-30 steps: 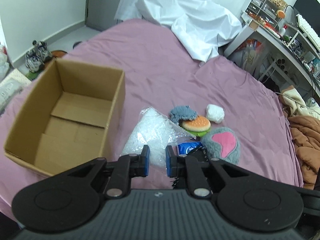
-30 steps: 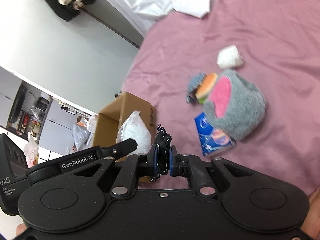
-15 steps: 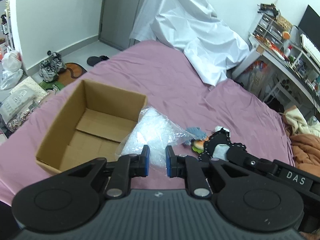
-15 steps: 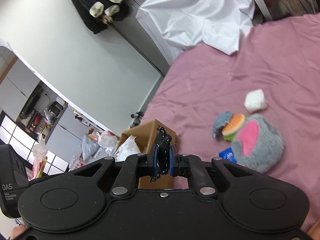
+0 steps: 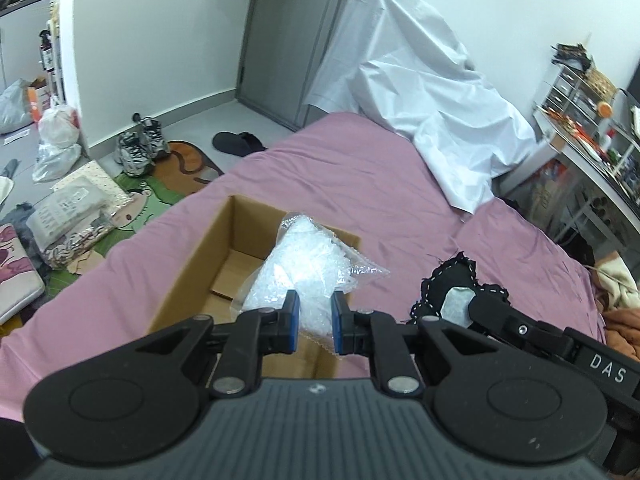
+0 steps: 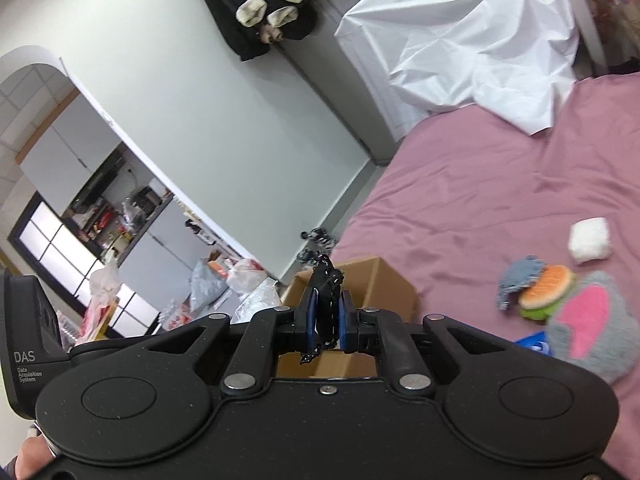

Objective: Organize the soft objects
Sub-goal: 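Carry the bag with the left tool into the box while the right tool drops the lace pad there, then move both tools back to the grey plush with the pink ear, then close both tools on the grey plush and lift it, then carry the grey plush into the box and open both tools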

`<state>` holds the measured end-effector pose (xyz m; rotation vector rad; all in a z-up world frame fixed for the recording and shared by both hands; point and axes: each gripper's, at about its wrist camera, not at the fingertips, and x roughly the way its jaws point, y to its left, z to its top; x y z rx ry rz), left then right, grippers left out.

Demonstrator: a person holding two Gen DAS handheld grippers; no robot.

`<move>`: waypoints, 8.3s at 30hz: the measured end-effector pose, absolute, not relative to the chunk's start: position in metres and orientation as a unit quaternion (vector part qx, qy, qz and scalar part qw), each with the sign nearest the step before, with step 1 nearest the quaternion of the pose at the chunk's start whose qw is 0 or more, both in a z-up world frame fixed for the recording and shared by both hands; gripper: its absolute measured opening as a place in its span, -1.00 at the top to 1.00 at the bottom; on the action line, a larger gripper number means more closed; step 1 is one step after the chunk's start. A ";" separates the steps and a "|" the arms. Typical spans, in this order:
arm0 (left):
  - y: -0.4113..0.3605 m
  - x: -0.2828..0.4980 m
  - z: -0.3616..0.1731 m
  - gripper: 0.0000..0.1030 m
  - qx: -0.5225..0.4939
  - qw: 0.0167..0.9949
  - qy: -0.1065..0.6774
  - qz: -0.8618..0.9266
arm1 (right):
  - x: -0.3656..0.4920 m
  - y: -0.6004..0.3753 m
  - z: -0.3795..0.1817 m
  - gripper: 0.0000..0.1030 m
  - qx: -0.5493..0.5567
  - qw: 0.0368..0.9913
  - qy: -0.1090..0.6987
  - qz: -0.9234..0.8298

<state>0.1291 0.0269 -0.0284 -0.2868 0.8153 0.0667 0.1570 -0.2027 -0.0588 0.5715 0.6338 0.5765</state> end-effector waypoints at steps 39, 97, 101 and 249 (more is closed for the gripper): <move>0.087 0.203 -0.075 0.05 -0.147 0.891 0.427 0.046 | 0.211 -0.125 -0.090 0.64 0.262 0.856 0.358 0.265; -0.080 0.140 -0.004 -0.87 -0.064 0.901 0.429 -0.006 | 0.134 -0.319 -0.027 -1.00 0.291 0.894 0.331 0.085; -0.097 0.143 -0.009 -0.87 -0.065 0.898 0.435 -0.014 | 0.136 -0.341 -0.036 -1.00 0.303 0.890 0.333 0.072; 0.097 0.160 -0.063 -0.08 -0.226 0.868 0.425 0.119 | 0.200 -0.139 -0.099 0.31 0.305 0.824 0.417 0.234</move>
